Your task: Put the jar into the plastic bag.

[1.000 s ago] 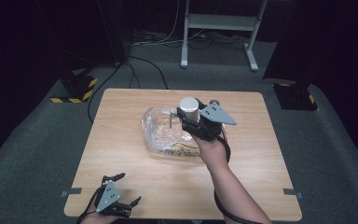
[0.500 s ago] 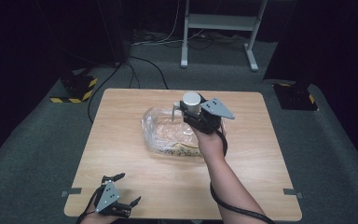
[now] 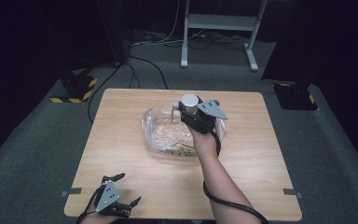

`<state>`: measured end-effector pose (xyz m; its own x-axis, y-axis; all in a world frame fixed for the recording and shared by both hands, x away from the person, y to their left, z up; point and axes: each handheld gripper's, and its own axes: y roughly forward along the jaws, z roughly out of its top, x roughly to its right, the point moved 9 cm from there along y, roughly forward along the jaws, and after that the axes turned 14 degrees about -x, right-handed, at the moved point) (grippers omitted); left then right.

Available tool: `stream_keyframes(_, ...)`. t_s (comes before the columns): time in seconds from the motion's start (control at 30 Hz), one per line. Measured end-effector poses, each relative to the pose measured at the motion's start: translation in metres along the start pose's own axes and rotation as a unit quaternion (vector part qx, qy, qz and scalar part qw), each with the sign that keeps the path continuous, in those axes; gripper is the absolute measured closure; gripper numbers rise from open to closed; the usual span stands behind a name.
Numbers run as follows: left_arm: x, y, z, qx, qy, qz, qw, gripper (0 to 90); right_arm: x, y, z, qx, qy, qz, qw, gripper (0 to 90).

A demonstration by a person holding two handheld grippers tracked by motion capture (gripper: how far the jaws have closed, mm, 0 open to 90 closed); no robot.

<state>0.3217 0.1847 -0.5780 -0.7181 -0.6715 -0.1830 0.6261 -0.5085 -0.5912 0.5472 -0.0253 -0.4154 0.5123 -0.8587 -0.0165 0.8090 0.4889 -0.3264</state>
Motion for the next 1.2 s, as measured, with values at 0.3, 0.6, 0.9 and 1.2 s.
stream_keyframes(0.3,0.001,0.000,0.000,-0.001,0.002,-0.001,1.0000,1.2,-0.002,0.023,-0.020,-0.023,0.007,-0.008,0.9997,33.1)
stream_keyframes(0.6,0.000,-0.001,0.000,0.002,0.000,-0.003,1.0000,1.2,-0.005,0.035,-0.026,-0.033,0.005,-0.015,0.9993,33.1)
stream_keyframes(0.9,0.000,-0.001,0.000,0.003,0.002,-0.005,1.0000,1.2,-0.004,0.041,-0.034,-0.045,0.010,-0.018,0.9988,33.1)
stream_keyframes(1.2,0.001,-0.001,0.000,0.003,0.002,-0.004,1.0000,1.2,-0.002,0.042,-0.038,-0.050,0.014,-0.021,0.9984,33.0)
